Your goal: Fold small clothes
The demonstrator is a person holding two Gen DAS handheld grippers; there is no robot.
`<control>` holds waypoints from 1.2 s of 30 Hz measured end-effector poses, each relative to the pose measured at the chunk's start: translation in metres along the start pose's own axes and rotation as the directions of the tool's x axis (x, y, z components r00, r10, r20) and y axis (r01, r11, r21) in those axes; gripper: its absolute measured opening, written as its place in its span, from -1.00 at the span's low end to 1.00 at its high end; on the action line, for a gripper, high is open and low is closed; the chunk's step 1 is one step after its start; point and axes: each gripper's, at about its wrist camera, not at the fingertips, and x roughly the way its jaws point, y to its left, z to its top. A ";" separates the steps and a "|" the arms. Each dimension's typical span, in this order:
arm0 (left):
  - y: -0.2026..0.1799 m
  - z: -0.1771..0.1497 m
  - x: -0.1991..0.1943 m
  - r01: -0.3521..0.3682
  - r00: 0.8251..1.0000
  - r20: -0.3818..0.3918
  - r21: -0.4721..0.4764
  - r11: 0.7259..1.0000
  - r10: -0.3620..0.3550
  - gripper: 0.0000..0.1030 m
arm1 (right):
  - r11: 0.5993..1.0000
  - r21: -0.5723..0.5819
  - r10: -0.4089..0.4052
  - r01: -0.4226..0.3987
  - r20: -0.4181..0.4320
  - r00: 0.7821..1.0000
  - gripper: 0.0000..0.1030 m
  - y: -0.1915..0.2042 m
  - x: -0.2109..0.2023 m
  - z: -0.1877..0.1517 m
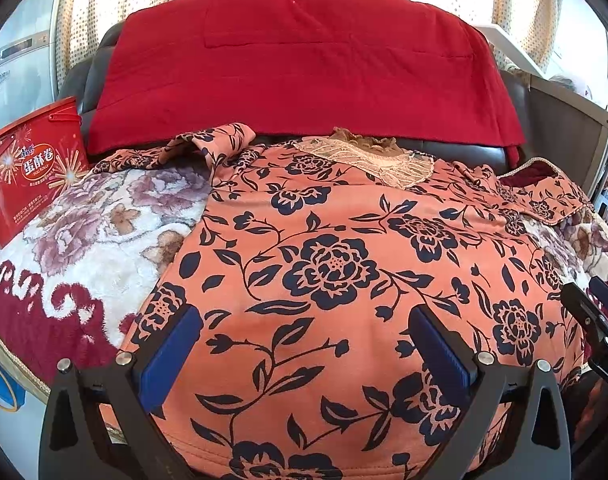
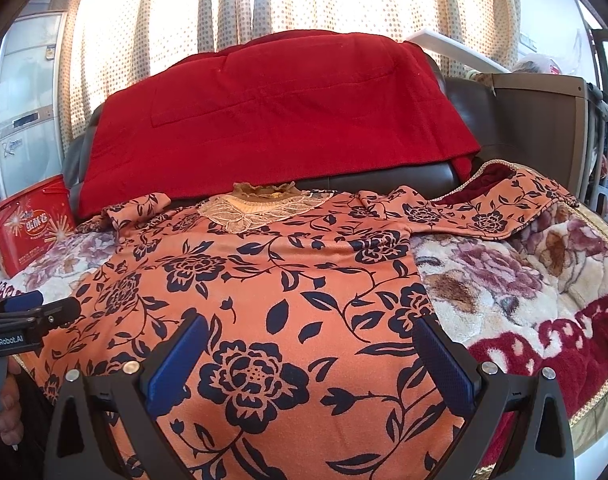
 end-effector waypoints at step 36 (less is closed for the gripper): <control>0.002 0.001 0.025 -0.084 0.995 -0.050 0.028 0.996 0.086 1.00 | 0.516 0.831 -0.013 -0.207 0.249 0.968 0.78 -0.433 0.079 0.143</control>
